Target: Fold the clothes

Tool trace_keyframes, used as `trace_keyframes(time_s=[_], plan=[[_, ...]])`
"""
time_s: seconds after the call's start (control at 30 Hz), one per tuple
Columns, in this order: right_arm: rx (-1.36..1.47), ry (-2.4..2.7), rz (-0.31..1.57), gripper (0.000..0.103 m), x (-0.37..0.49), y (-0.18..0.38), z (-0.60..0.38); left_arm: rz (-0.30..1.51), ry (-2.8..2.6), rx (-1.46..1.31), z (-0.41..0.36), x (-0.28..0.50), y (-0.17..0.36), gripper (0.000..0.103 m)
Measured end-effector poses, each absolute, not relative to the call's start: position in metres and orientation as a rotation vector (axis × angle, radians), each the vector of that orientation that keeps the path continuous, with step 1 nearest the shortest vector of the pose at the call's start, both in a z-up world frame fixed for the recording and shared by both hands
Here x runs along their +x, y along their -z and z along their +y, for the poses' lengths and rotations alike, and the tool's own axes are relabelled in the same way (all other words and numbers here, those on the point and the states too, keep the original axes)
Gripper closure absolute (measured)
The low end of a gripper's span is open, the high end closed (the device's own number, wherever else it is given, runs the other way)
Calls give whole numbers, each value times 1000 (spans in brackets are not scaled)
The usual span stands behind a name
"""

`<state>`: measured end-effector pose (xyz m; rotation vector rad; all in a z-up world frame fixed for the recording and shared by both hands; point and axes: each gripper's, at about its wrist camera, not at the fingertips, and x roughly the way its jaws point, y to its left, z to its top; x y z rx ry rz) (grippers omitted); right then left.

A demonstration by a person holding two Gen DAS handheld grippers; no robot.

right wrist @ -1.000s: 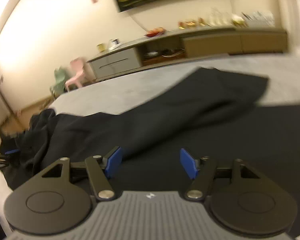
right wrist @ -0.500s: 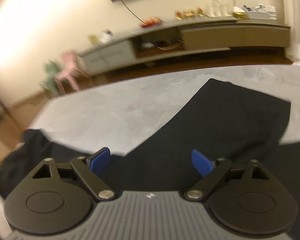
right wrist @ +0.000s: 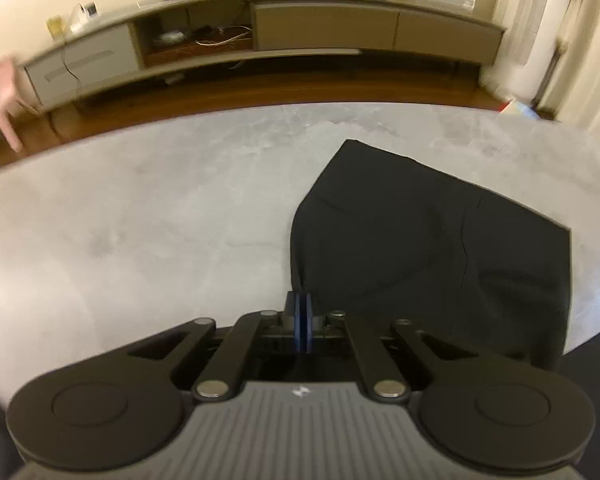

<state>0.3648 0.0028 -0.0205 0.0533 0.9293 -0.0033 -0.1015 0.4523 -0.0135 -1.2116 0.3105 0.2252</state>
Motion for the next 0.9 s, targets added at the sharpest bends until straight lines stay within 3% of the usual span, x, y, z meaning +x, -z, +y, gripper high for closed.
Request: trace_keyframes(time_s=[0.2,0.27,0.37,0.43,0.53,0.6,0.7,0.9], plan=[[397,-122,510,100,247,-113,-105,280,-263,-1262,458,-113,16,103],[431,-88,446,101,190,-125,-151,286,-272,-1259,456,-113,16,103],[448,32,532,101,127,-80,-212,309,-290,-1237,450,-110,16,103],[466,104,684,95,108,-26,-242,322,-313,-1233,450,-109,18,103],[414,176,741,91,85,19,-263,333,-370,-1238,453,-113,24,103],[400,187,766,79,78,30,-271,342,-383,-1243,457,-116,29,103],[292,151,728,50,75,27,-269,357,-376,-1237,461,-118,34,103],[14,116,678,48,67,17,-243,384,-350,-1163,456,-108,30,103]])
